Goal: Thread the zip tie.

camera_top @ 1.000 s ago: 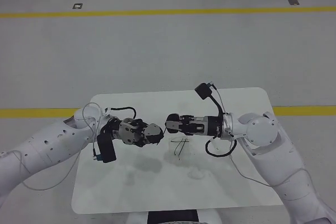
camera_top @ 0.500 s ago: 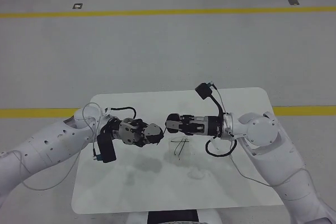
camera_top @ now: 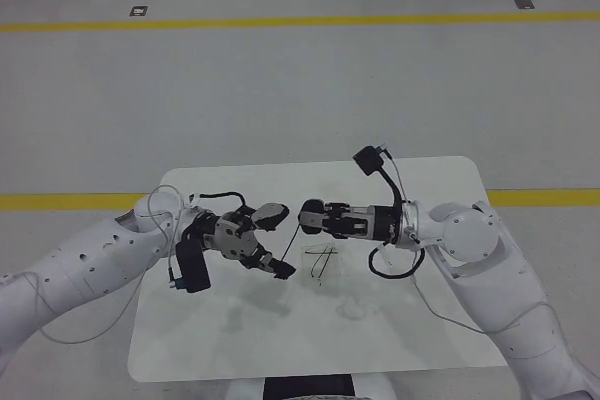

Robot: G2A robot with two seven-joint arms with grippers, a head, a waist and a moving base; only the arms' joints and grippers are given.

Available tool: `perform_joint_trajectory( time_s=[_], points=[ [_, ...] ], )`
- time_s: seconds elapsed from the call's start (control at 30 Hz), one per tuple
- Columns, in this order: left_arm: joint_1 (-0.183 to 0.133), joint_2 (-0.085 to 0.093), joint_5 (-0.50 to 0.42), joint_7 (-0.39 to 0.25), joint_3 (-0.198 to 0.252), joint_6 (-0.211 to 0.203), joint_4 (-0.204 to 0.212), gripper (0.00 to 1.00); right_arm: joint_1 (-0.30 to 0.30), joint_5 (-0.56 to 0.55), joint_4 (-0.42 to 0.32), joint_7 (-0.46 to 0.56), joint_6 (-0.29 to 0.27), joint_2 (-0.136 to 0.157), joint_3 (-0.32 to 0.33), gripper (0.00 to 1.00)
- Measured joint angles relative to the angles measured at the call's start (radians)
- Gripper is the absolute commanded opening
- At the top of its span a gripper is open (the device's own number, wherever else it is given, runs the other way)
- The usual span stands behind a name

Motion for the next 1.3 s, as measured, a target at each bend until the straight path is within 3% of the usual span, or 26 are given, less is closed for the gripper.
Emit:
perform_joint_trajectory(
  time_s=[0.13, 0.5, 0.83, 0.93, 1.13, 1.17, 1.23, 1.3],
  points=[
    [0.014, 0.005, -0.003, -0.002, -0.012, 0.008, 0.007, 1.00, -0.008, -0.026, 0.001, -0.048, -0.008, 0.001, 0.013, 0.00],
    [0.100, 0.042, -0.108, 0.006, -0.098, 0.001, 0.029, 1.00, -0.062, -0.220, 0.024, -0.300, -0.137, -0.001, 0.038, 0.00],
    [0.107, 0.044, -0.111, -0.006, -0.106, -0.005, 0.028, 1.00, -0.067, -0.243, 0.029, -0.319, -0.148, -0.002, 0.035, 0.00],
    [0.145, 0.041, -0.224, -0.009, -0.125, -0.039, 0.051, 1.00, -0.069, -0.312, 0.007, -0.357, -0.157, -0.002, 0.033, 0.00],
    [0.216, 0.037, -0.449, 0.009, -0.145, -0.195, 0.087, 1.00, -0.077, -0.462, -0.015, -0.468, -0.157, 0.003, 0.013, 0.00],
    [0.237, 0.034, -0.515, 0.006, -0.141, -0.245, 0.082, 1.00, -0.076, -0.488, -0.017, -0.493, -0.157, 0.005, 0.009, 0.00],
    [0.264, 0.031, -0.619, -0.016, -0.116, -0.292, 0.048, 1.00, -0.075, -0.528, -0.019, -0.532, -0.157, 0.009, 0.002, 0.00],
    [0.278, 0.029, -0.729, -0.031, -0.067, -0.268, -0.007, 1.00, -0.072, -0.569, -0.018, -0.578, -0.157, 0.014, -0.008, 0.00]
  ],
)
